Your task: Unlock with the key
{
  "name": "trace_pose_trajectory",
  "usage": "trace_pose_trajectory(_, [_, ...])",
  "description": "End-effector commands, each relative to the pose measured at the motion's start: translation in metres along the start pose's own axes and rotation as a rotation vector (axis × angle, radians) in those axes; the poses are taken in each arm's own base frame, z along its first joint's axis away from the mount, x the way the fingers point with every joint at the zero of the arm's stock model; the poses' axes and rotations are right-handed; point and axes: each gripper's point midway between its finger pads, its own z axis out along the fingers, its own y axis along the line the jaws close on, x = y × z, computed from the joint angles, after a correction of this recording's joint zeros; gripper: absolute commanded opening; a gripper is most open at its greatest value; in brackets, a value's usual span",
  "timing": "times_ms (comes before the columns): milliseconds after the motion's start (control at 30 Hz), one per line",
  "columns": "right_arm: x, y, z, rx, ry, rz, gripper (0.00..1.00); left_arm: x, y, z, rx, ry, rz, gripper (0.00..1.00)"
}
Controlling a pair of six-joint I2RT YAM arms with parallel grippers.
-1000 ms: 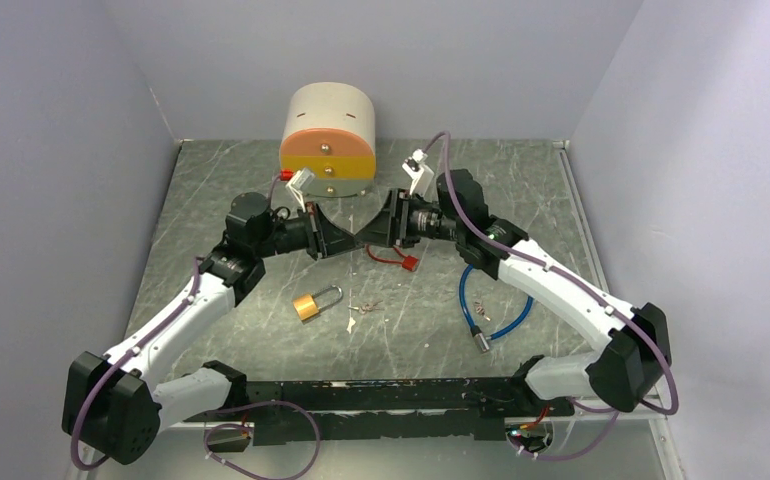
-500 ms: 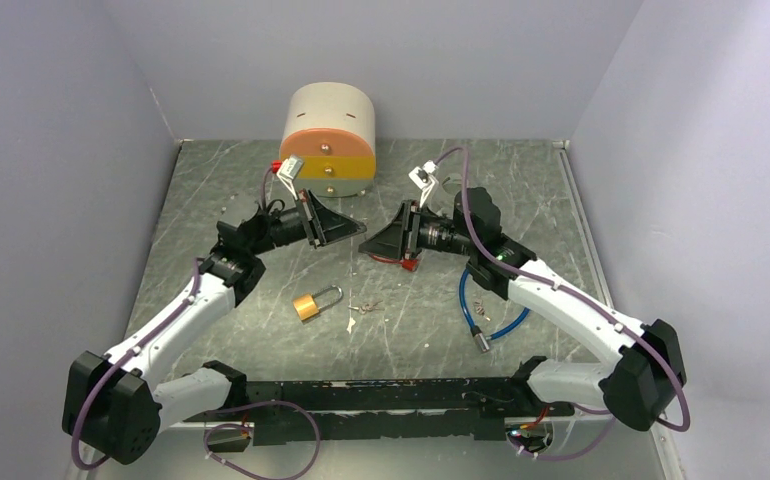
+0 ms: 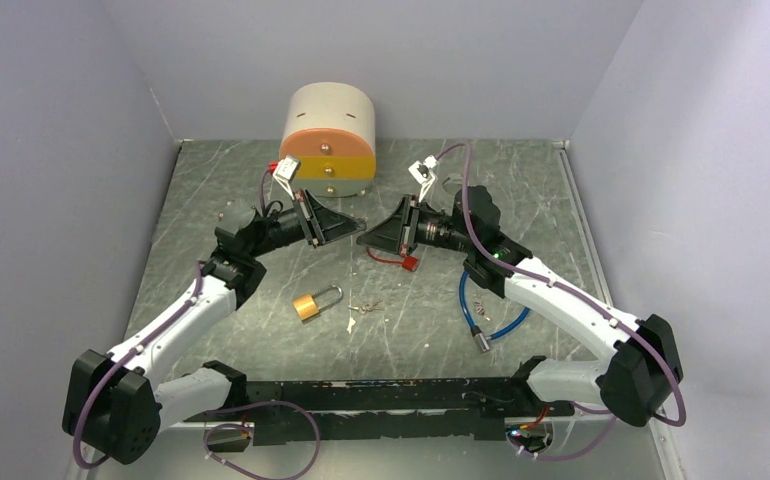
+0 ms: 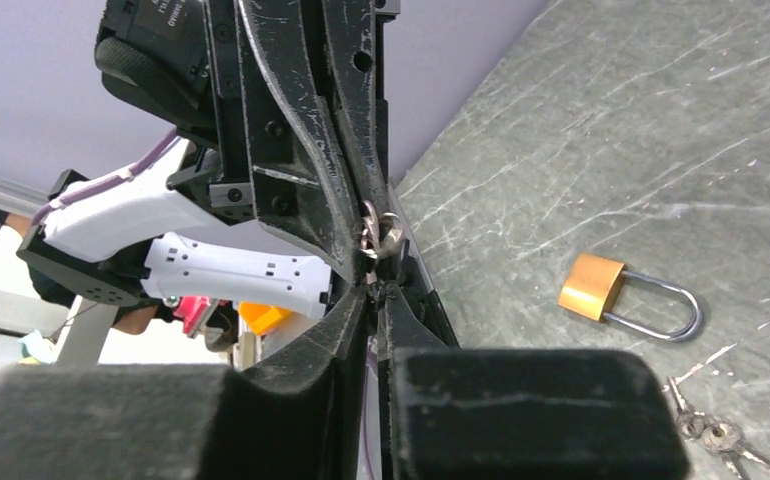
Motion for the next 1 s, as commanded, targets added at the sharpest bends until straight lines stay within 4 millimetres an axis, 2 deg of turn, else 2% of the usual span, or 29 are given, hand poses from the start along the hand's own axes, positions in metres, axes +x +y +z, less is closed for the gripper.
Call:
trace_pose_trajectory(0, [-0.026, 0.022, 0.001, -0.049, -0.072, -0.055, 0.06, -0.004, -0.013, -0.001, 0.054, -0.023, 0.031, 0.03])
trace_pose_trajectory(67, [-0.029, 0.023, 0.0, -0.048, -0.085, -0.058, 0.0, -0.006, -0.015, 0.0, 0.062, -0.028, 0.039, 0.03])
trace_pose_trajectory(133, [-0.03, 0.021, -0.002, -0.039, -0.094, -0.065, 0.0, -0.007, -0.015, 0.0, 0.063, -0.032, 0.044, 0.03])
trace_pose_trajectory(167, [-0.03, 0.019, -0.003, -0.029, -0.092, -0.072, 0.0, -0.007, -0.014, 0.0, 0.052, -0.03, 0.038, 0.06])
trace_pose_trajectory(200, [-0.03, 0.016, -0.005, -0.014, -0.086, -0.077, 0.0, -0.007, -0.011, 0.0, 0.03, -0.029, 0.028, 0.17])
trace_pose_trajectory(267, [-0.028, 0.007, -0.01, 0.018, -0.061, -0.089, 0.0, -0.008, -0.006, -0.001, -0.025, -0.027, 0.017, 0.49])
trace_pose_trajectory(333, [-0.024, 0.0, -0.018, 0.042, -0.019, -0.103, 0.0, -0.01, 0.001, -0.004, -0.091, -0.037, 0.041, 0.72])
trace_pose_trajectory(433, [-0.014, -0.011, -0.031, 0.08, 0.084, -0.152, 0.0, -0.013, 0.009, -0.012, -0.182, -0.058, 0.081, 0.86])
trace_pose_trajectory(567, [0.005, -0.018, -0.041, 0.109, 0.274, -0.217, 0.0, -0.008, 0.022, -0.022, -0.28, -0.019, 0.184, 0.89])
trace_pose_trajectory(600, [0.017, -0.024, -0.045, 0.132, 0.347, -0.198, 0.0, -0.002, 0.028, -0.026, -0.308, 0.018, 0.191, 0.89])
trace_pose_trajectory(700, [0.034, -0.037, -0.052, 0.212, 0.497, -0.216, 0.0, 0.009, 0.034, -0.028, -0.307, 0.111, 0.259, 0.87])
trace_pose_trajectory(833, [0.043, -0.055, -0.061, 0.354, 0.626, -0.246, 0.0, 0.025, 0.043, -0.026, -0.248, 0.178, 0.297, 0.84])
trace_pose_trajectory(967, [0.04, -0.071, -0.072, 0.503, 0.696, -0.309, 0.0, 0.023, 0.042, -0.026, -0.168, 0.098, 0.399, 0.78])
